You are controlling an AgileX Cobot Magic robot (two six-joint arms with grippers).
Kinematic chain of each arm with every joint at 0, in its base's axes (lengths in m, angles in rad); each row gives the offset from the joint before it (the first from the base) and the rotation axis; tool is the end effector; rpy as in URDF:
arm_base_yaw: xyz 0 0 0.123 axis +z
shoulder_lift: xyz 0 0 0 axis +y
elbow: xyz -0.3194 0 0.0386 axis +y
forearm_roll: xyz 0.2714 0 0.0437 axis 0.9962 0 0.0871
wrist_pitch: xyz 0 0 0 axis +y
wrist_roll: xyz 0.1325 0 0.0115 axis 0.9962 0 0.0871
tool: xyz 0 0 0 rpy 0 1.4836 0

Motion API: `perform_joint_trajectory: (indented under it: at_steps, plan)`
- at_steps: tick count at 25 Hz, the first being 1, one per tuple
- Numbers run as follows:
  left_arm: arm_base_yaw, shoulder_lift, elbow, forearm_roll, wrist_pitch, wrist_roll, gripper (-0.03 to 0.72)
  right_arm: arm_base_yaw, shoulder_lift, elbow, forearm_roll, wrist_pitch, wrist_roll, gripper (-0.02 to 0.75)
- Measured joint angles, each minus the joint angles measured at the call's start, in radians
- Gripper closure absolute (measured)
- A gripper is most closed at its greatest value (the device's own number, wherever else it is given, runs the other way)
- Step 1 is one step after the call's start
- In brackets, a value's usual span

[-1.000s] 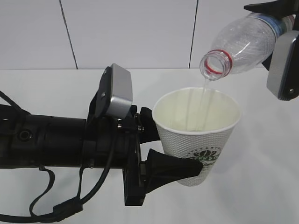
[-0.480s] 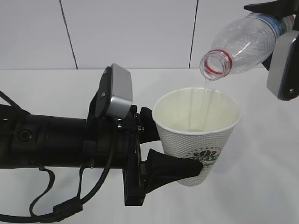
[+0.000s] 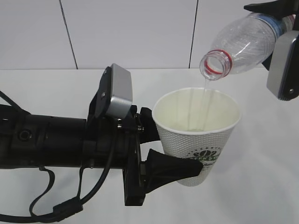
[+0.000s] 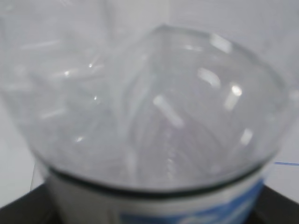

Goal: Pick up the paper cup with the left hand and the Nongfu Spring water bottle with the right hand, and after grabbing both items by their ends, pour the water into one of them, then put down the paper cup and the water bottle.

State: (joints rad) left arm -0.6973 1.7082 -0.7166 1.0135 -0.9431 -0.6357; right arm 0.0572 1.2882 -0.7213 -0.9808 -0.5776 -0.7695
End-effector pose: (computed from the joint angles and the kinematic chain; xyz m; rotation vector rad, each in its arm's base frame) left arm 0.2175 -0.3013 0.2046 1.2320 1.4589 -1.0913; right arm 0.3140 0.0784 0.3160 -1.5373 0.8438 -0.7977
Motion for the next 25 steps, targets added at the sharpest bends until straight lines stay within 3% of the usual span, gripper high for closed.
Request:
perform_joint_trajectory:
  at_steps: [25]
  plan:
    - [0.0,0.0,0.0,0.002,0.0,0.0,0.185,0.0,0.0,0.0,0.0,0.0,-0.007,0.259]
